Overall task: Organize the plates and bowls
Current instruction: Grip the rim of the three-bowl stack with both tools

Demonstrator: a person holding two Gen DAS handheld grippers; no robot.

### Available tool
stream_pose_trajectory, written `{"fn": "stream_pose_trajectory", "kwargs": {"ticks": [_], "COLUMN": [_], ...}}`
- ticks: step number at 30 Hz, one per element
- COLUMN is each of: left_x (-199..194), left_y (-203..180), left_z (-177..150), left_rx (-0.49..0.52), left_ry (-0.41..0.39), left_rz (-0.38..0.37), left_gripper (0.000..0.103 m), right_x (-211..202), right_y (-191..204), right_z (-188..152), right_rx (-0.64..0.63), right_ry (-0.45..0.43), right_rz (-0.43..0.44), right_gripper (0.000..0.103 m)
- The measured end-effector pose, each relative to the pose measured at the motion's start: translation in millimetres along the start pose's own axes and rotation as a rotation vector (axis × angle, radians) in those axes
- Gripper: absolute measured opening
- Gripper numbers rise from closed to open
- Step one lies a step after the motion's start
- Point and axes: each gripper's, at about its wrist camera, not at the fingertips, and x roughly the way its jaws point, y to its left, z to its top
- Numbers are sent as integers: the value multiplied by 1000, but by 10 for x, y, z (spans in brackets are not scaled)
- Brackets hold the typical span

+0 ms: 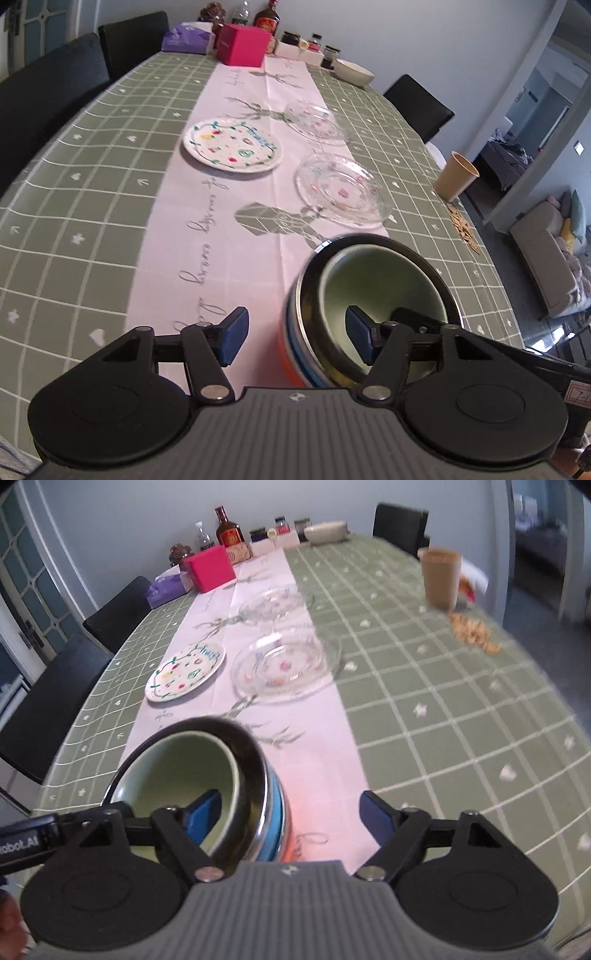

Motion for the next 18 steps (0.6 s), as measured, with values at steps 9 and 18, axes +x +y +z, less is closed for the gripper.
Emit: {"fn": "stream_pose_trajectory", "kwargs": {"ticks": [9,18], "left_x": [220,137], "left_y": [89,123], "left_z": [-78,-101], "left_rx": [-127,-126], "left_ry": [51,42], "left_rz": [-16,24], "left_gripper": [44,42], "right_x": [-16,-7], "right_y": [25,145], "right_z": [-63,-116], "right_rx": [17,25], "right_ry": [5,-18], "right_rz": [97,68], "right_gripper": [44,41]}}
